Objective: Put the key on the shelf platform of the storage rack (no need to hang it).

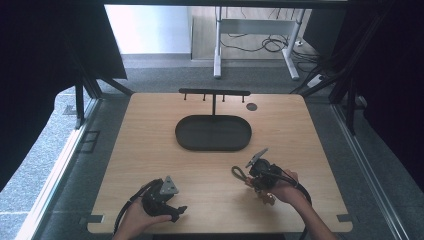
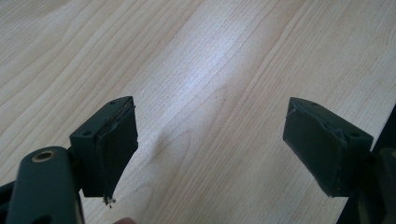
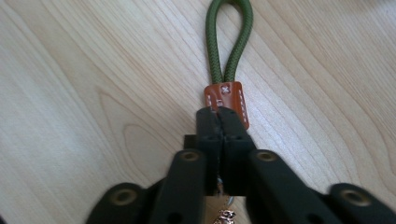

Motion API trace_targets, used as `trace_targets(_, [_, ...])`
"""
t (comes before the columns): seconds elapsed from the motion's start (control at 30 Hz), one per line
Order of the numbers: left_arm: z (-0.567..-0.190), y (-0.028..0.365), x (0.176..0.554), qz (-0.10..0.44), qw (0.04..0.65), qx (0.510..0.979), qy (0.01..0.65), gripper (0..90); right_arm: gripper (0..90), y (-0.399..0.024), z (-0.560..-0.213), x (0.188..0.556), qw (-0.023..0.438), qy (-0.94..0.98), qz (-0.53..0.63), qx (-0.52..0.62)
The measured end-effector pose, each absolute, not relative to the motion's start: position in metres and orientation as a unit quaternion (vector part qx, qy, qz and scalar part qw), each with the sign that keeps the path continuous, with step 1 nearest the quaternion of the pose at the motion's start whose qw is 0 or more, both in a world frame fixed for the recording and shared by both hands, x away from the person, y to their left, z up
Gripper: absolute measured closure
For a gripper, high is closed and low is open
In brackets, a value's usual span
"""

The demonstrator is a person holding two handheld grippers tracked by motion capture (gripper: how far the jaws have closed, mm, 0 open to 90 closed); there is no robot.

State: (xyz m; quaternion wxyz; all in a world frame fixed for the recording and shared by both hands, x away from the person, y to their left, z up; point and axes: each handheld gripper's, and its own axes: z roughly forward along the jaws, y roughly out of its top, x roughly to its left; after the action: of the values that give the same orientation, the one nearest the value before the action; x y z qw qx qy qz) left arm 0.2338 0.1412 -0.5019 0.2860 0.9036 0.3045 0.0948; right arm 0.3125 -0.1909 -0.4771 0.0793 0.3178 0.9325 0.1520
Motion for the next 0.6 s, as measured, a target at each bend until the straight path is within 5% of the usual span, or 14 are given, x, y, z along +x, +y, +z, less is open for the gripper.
trace_targets(0.23, [-0.5, 0.143, 0.234, 0.097, 0.288, 0.902, 0.306, 18.4, 59.1, -0.188, -0.491, 0.317, 0.078, 0.933, 0.145, 0.321])
trace_targets(0.6, [-0.501, 0.142, 0.234, 0.096, 0.287, 0.903, 0.305, 18.4, 60.6, -0.19, -0.501, 0.332, 0.072, 0.936, 0.125, 0.322])
